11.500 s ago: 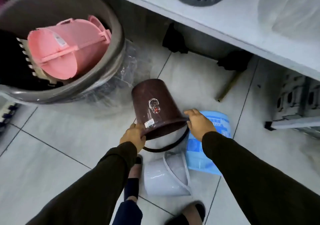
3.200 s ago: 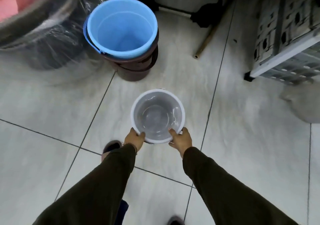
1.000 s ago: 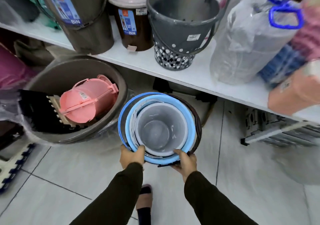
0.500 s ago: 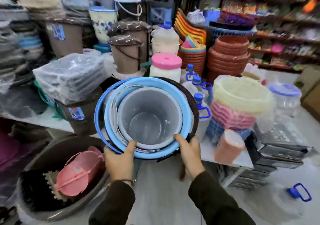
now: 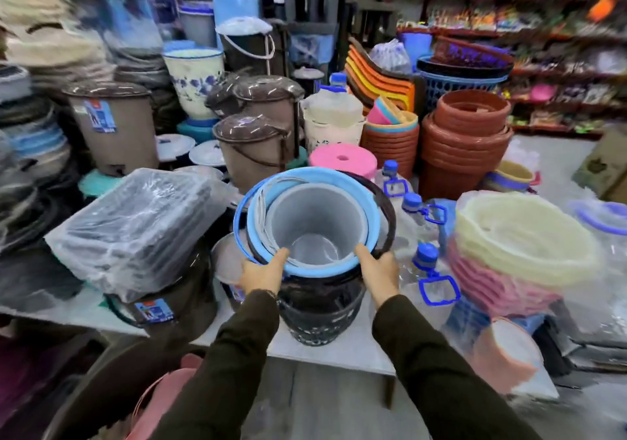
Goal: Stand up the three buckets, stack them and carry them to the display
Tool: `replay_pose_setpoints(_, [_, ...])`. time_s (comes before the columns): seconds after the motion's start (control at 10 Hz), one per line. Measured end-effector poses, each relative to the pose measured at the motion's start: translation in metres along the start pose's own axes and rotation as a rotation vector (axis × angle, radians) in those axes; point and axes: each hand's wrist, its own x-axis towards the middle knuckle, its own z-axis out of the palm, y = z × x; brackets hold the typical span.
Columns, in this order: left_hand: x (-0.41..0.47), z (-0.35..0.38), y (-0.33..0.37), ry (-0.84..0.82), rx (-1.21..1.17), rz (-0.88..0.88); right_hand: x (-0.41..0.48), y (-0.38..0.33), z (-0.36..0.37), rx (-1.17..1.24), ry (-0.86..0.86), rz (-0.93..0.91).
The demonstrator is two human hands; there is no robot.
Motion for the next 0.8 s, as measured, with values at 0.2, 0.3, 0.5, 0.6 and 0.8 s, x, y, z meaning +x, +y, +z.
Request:
replay_pose_setpoints(0.2, [0.05, 0.03, -0.045, -0.087, 0.12, -0.166, 0.052, 0.057, 0.034, -0.168, 0.022, 0.164])
replay_pose_setpoints(0.3, [0.057, 0.041, -0.069, -0.103, 0.463, -0.197, 0.093, 0.128, 0.041, -0.296, -0.009, 0.251])
replay_pose_setpoints(0.5, [0.061, 0.05, -0.066, -0.158, 0.609, -0.176, 0.089, 0.108, 0.041, -0.332, -0.084, 0.431])
replay_pose_setpoints(0.6, [0.065, 0.049, -0.062, -0.181, 0.648, -0.162, 0.095, 0.098, 0.035, -0.503, -0.082, 0.376])
replay_pose_setpoints(0.8, [0.064, 0.056, -0.03, -0.178, 0.888, 0.388, 0.076, 0.032, 0.012, -0.945, 0.07, 0.03])
